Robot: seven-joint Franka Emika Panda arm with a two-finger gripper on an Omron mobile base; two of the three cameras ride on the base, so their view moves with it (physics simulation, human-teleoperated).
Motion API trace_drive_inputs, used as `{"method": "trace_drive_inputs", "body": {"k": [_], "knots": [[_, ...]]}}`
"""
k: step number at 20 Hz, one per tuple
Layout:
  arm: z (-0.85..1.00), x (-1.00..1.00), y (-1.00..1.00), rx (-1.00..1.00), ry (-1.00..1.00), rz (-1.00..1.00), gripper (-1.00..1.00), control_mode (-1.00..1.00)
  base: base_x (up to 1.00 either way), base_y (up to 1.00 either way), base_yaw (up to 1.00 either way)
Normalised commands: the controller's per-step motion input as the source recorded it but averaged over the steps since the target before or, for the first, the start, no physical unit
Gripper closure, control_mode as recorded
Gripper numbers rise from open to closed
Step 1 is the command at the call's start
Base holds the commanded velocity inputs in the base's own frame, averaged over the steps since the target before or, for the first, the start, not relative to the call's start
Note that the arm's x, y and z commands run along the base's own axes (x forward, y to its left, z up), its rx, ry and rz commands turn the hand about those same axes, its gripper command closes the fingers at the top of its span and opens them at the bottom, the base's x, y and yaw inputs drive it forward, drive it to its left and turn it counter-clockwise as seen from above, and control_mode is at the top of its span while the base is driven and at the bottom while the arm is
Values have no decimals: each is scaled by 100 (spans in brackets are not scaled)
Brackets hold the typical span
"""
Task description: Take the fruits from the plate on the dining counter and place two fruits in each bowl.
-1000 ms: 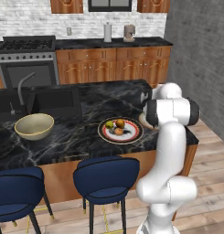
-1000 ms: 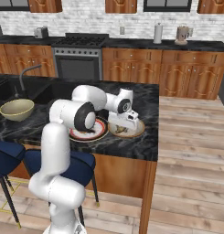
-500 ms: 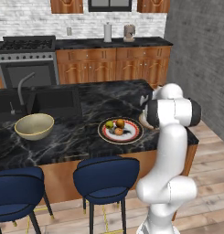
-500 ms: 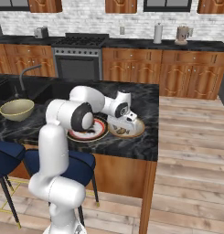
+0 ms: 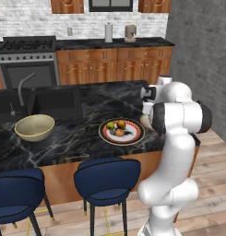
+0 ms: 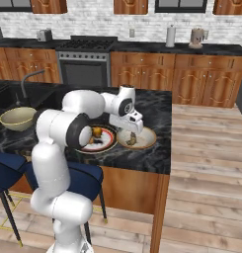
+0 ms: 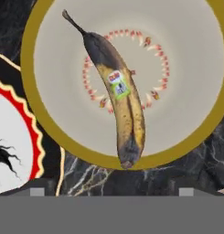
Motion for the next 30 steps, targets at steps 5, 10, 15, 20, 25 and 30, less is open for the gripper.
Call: {"method": "trace_drive_inputs", "body": {"k": [5, 10, 15, 20, 25, 30], "knots": [[43, -46, 84, -2, -1, 0, -100, -100, 0, 0, 0], [25, -56, 83, 0, 0, 0, -100, -100, 0, 0, 0], [-2, 2, 83, -3, 0, 6, -100, -100, 0, 0, 0], [-17, 63, 34, 0, 0, 12, -100, -100, 0, 0, 0], [-27, 60, 19, 0, 3, 3, -100, -100, 0, 0, 0], [-31, 18, 24, 0, 5, 9, -100, -100, 0, 0, 0]]}}
